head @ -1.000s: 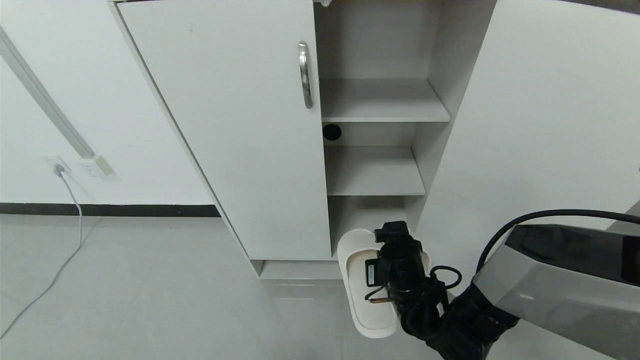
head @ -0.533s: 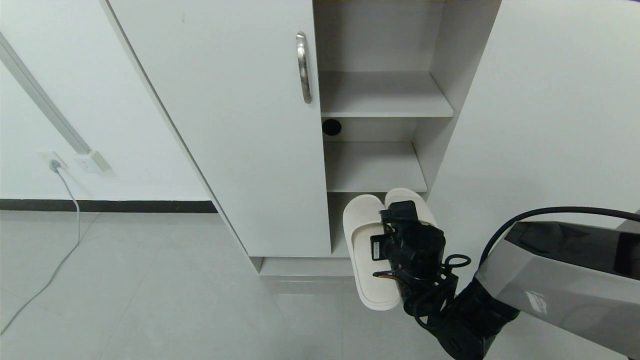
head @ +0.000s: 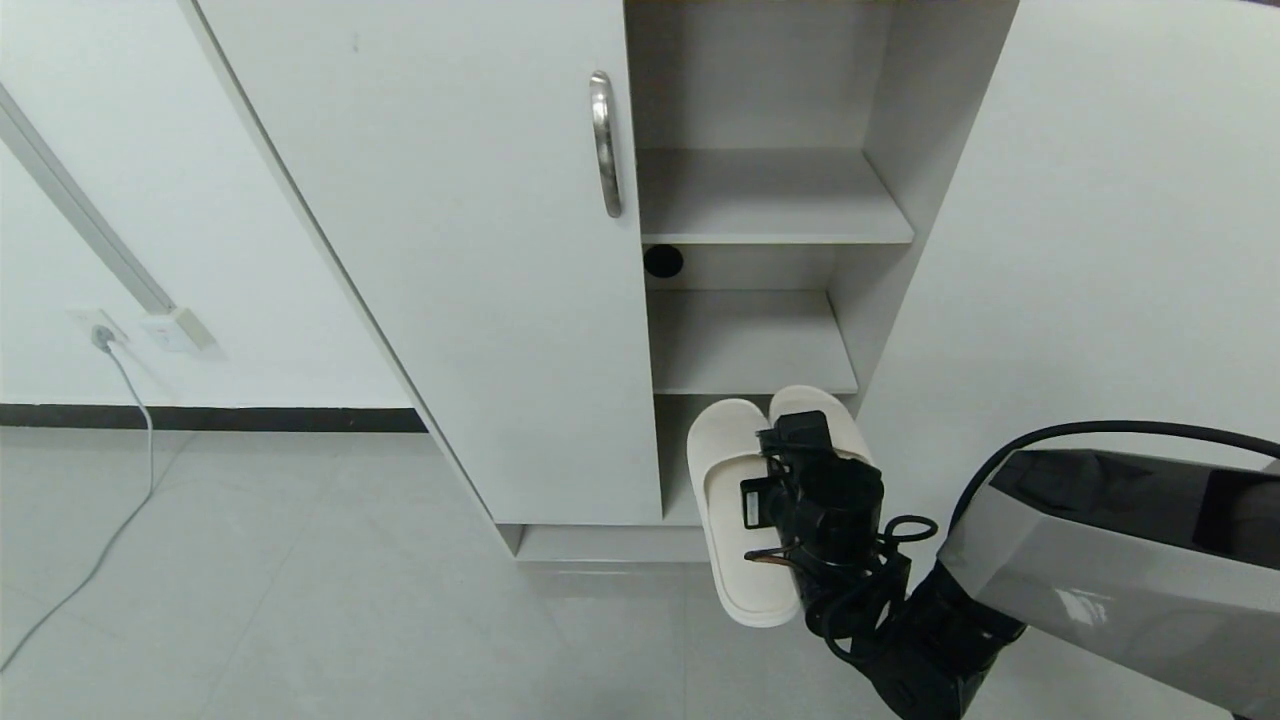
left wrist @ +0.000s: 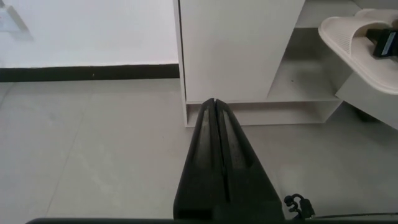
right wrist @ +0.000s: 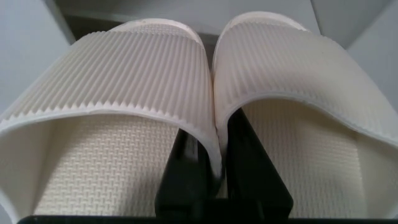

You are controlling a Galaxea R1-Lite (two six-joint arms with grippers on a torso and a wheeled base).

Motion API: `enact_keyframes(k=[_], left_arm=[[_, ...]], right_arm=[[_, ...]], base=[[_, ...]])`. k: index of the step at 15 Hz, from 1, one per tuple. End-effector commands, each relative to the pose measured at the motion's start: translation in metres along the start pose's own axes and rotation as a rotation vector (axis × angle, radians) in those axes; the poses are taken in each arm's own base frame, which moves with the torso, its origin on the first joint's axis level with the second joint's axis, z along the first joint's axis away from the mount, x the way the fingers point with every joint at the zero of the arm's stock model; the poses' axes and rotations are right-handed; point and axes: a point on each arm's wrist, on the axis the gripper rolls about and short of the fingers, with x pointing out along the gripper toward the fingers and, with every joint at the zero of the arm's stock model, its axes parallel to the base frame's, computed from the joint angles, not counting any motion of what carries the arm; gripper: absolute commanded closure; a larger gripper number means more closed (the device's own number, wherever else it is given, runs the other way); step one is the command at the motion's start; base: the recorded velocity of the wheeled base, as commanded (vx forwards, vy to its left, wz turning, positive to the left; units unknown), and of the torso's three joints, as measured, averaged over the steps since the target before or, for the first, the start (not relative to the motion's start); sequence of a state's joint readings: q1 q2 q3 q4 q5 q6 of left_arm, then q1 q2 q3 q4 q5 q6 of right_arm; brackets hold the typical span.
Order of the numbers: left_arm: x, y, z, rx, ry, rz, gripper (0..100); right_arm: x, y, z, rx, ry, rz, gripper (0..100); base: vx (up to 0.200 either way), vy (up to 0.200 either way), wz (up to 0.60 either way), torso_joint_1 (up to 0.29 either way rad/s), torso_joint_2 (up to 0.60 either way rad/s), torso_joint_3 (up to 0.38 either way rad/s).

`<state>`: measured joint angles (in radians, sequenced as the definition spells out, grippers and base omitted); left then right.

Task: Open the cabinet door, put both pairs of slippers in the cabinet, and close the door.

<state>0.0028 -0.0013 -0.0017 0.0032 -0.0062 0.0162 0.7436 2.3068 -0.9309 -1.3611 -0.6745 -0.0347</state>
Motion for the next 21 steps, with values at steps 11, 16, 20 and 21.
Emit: enact_keyframes(k=[11,16,20,21], left_arm=[[0.000,0.000,0.000,-0.001,0.001,0.000,100],[0.000,0.000,0.000,-0.001,0.000,0.000,100],[0.000,0.000,0.000,-0.001,0.000,0.000,100],[0.000,0.000,0.000,-0.001,0.001,0.000,100]], right_arm=[[0.021,-0.005,-0.002,0.006,-0.004,-0.043,100],[0.045,-0.006,-0.001,0.016,-0.013,-0.070,100],[0.061,0.002,0.010,0.028,-0.018,-0.068,100],[0.066,0.005,0.010,0.027,-0.017,-0.053,100]], base=[[0.109,0.000,0.00,0.004,0.00,0.000],[0.000,0.000,0.00,0.000,0.00,0.000],[0.000,0.000,0.00,0.000,0.00,0.000],[0.000,0.000,0.00,0.000,0.00,0.000]])
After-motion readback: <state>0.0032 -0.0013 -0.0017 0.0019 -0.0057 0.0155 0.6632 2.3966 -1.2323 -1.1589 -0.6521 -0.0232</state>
